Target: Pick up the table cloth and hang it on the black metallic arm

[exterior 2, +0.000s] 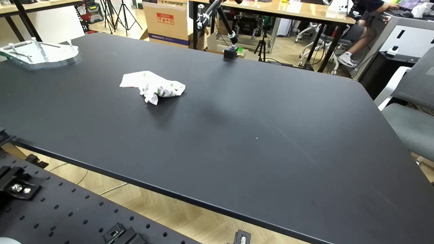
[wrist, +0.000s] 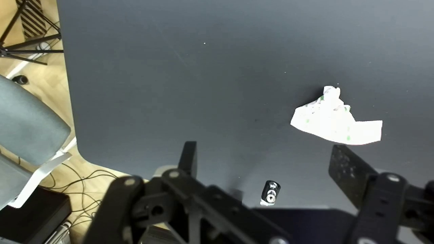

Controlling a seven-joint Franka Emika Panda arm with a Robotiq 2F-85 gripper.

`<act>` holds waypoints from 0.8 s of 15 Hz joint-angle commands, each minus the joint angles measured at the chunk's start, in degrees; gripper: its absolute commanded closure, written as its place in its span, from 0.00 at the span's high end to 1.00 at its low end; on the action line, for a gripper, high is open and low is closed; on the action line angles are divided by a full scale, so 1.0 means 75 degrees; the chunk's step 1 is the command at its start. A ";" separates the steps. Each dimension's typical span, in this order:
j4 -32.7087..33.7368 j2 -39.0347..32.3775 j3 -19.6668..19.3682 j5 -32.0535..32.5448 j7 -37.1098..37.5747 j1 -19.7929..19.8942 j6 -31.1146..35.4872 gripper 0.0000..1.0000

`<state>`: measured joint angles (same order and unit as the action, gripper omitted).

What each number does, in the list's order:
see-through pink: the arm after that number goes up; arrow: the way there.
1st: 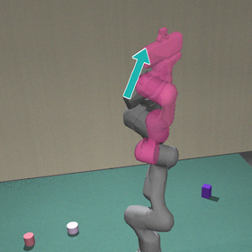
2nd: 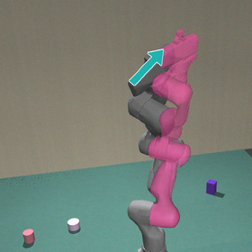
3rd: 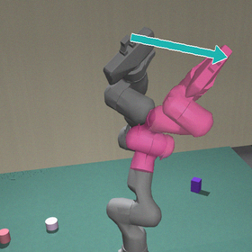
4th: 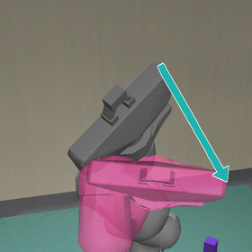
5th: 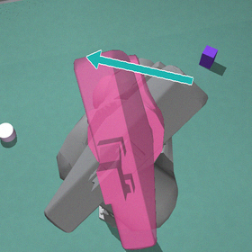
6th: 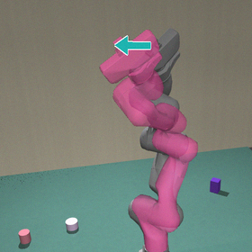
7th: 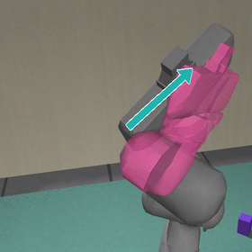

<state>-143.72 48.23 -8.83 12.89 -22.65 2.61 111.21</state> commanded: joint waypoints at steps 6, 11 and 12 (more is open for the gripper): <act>-0.0893 -0.1322 0.0474 -0.0173 0.0614 -0.0492 0.2388 1.00; -0.1074 -0.2537 0.1195 -0.0402 0.1195 -0.0858 0.3395 1.00; -0.1058 -0.2774 0.1365 -0.0352 0.1396 -0.0852 0.3577 1.00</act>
<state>-152.48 32.34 -1.35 10.06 -16.67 -3.27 134.89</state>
